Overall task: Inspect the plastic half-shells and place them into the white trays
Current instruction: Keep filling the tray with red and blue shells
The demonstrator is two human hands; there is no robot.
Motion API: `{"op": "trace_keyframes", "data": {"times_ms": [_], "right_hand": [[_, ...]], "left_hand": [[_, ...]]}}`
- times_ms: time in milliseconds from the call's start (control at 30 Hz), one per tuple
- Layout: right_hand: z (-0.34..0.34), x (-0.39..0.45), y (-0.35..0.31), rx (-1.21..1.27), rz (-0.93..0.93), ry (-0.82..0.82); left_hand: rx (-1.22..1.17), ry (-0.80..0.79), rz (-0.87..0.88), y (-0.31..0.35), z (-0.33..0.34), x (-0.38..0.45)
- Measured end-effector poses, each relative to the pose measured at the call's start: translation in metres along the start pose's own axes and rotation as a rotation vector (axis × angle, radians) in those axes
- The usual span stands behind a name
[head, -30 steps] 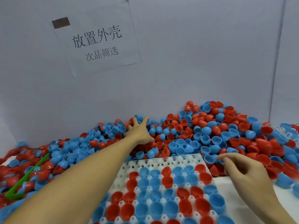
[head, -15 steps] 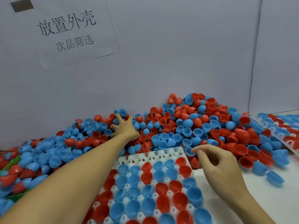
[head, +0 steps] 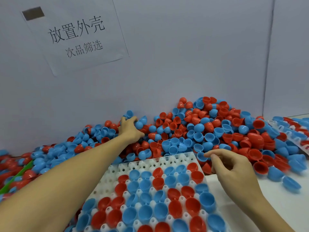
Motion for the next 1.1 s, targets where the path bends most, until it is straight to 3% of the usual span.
{"op": "trace_keyframes", "data": {"times_ms": [167, 533, 667, 800, 967, 1100], "right_hand": [[0.001, -0.001, 0.001, -0.033, 0.007, -0.006], [0.002, -0.004, 0.005, -0.065, 0.034, -0.020], [0.003, -0.003, 0.007, -0.096, 0.030, -0.029], [0.003, -0.002, 0.014, -0.119, 0.066, -0.031], [0.004, 0.002, 0.020, -0.223, 0.132, -0.041], [-0.003, 0.017, 0.040, -0.262, 0.069, -0.087]], "left_hand": [[-0.276, 0.057, -0.009, 0.007, -0.028, 0.006], [-0.882, -0.178, -0.099, -0.018, -0.068, -0.025], [-1.028, -0.183, -0.116, -0.042, -0.092, -0.049], [-0.995, -0.092, -0.073, -0.064, -0.119, -0.082], [-0.833, 0.141, 0.022, -0.070, -0.153, -0.127], [-0.775, 0.243, 0.092, -0.069, -0.169, -0.151]]}}
Point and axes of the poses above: each hand's wrist, its own x-axis towards the middle knuckle, its own z-axis out of the palm, y = z × x, the point moved 6 cm from there along x, towards the middle knuckle, and after that the axes turned 1 degree about -z, right-handed, at the moved point
